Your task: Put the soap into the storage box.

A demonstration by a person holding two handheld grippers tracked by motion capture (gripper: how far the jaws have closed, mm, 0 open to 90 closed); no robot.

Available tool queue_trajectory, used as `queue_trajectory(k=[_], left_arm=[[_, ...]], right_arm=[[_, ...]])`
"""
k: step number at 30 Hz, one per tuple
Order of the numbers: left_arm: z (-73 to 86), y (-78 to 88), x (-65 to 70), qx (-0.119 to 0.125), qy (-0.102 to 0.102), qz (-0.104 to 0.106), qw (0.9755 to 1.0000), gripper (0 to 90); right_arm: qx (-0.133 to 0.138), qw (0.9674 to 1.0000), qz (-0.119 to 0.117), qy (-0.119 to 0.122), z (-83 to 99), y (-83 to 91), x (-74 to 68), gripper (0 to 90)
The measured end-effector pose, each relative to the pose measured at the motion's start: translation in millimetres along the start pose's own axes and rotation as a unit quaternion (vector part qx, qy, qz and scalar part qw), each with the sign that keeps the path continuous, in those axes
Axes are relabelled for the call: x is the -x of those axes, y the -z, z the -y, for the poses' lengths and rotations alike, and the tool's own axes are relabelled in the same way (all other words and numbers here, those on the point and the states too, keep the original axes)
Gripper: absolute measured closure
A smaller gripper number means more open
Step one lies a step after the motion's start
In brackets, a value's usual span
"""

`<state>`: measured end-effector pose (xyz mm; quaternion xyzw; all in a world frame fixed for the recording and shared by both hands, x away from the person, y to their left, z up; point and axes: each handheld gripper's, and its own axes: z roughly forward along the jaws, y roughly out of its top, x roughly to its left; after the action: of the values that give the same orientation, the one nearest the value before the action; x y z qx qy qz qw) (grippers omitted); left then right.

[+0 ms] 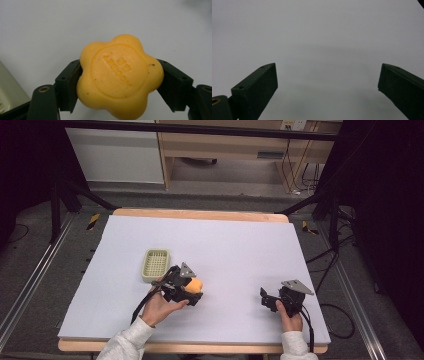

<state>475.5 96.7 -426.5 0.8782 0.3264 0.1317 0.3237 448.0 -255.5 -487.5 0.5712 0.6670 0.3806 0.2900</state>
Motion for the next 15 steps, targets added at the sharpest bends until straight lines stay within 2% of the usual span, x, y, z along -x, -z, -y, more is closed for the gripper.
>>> queue_trajectory(k=[15], left_arm=[[0.8, 17.6, -24.9, 0.007, 0.023, -0.023, 0.9995, 26.6]], right_arm=[[0.000, 1.0000, 0.000, -0.002, -0.1, 0.0, 0.1, 3.1]])
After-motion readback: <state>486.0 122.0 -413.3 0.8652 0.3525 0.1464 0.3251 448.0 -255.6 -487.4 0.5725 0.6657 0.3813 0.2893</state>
